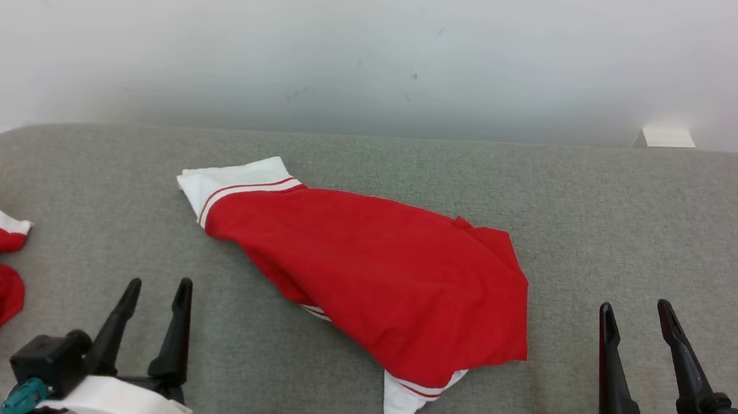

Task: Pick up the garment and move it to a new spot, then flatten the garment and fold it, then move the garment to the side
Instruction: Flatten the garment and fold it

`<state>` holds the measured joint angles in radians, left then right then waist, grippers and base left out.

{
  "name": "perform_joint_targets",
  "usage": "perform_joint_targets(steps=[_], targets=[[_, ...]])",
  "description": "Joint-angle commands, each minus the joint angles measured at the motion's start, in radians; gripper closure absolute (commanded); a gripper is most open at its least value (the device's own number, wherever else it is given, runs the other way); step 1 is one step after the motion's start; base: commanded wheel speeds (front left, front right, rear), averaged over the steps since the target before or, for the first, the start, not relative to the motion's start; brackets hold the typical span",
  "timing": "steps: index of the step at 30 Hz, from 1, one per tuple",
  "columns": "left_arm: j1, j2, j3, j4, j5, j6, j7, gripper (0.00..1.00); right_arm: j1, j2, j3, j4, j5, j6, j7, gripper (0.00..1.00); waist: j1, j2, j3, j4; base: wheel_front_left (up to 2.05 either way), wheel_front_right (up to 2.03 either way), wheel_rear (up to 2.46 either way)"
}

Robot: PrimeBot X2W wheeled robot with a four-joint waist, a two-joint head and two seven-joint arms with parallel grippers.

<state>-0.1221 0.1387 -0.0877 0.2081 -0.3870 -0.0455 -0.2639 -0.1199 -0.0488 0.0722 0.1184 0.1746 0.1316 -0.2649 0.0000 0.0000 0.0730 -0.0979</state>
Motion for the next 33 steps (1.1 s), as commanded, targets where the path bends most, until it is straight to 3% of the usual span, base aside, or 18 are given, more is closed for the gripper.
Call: perform_joint_targets(steps=[1,10,24,33], targets=[[0.007,-0.005,0.013,0.012,0.020,-0.009,-0.001,0.00,0.009,-0.003,0.002,0.003,-0.006,-0.002,0.001,0.00,0.0000,0.0000,-0.003,0.001,0.00,0.00,0.00],[-0.009,-0.058,0.064,0.060,0.074,-0.058,-0.001,0.00,0.012,-0.005,0.021,0.008,-0.007,-0.002,0.001,0.00,0.0000,0.0000,-0.006,-0.009,0.00,0.00,0.00],[-0.014,-0.080,0.072,0.086,0.110,-0.081,-0.001,0.00,0.009,-0.020,0.041,0.029,0.013,-0.002,0.001,0.00,0.0000,0.0000,0.001,-0.016,0.00,0.00,0.00],[-0.038,-0.084,0.057,0.082,0.100,-0.085,-0.001,0.00,-0.120,-0.060,0.072,0.202,0.088,-0.002,0.029,0.00,0.0000,0.0000,0.054,0.031,0.00,0.00,0.00]])
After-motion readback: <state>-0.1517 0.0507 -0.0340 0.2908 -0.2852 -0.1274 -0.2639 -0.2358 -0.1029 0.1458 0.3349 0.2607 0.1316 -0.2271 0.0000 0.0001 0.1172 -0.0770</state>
